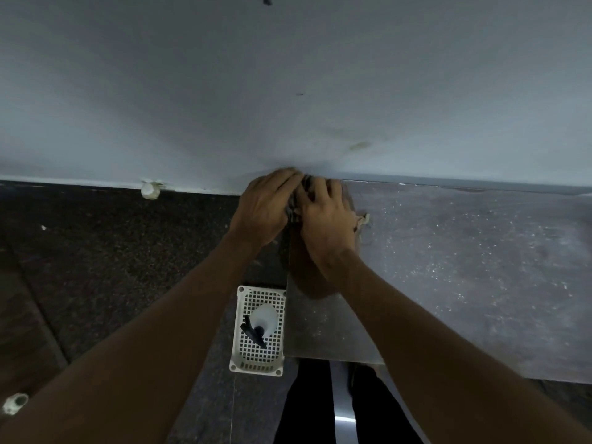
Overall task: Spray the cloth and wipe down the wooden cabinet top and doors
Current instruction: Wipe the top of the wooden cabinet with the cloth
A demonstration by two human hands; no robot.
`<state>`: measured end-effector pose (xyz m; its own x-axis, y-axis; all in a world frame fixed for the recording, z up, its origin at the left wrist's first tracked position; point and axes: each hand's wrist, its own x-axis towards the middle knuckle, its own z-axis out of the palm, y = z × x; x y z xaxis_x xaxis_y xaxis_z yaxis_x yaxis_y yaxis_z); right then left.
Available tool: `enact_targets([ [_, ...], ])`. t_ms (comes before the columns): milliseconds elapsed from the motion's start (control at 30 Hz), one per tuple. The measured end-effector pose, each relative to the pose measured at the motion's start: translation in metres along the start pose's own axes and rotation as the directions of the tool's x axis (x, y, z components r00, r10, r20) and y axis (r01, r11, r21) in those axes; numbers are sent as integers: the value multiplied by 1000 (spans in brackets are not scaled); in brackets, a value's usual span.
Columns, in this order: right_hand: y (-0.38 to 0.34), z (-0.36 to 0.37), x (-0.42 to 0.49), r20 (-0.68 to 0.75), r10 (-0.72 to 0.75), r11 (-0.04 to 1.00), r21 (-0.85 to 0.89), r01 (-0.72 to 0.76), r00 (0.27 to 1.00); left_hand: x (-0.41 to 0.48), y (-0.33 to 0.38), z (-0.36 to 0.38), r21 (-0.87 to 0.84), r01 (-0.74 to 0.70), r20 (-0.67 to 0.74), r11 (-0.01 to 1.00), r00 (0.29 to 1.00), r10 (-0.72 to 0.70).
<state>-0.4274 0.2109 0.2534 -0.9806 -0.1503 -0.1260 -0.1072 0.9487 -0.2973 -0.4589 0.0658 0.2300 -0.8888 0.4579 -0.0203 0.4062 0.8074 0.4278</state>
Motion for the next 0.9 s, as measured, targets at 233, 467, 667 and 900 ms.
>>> enact_targets([
  [233,9,16,-101,80,-46,999,7,46,996,-2,19,7,232,-168,256,958,961,106],
  [467,50,4,-79,146,-8,1000,-1,8,989,0,17,3,151,-136,287,979,954,88],
  [667,53,-15,-11,92,190,981,-52,-186,977,4,23,-5,100,-70,339,993,940,32],
  [900,38,-8,-90,199,20,999,-52,-10,980,24,36,-24,181,-46,551,982,832,-63],
])
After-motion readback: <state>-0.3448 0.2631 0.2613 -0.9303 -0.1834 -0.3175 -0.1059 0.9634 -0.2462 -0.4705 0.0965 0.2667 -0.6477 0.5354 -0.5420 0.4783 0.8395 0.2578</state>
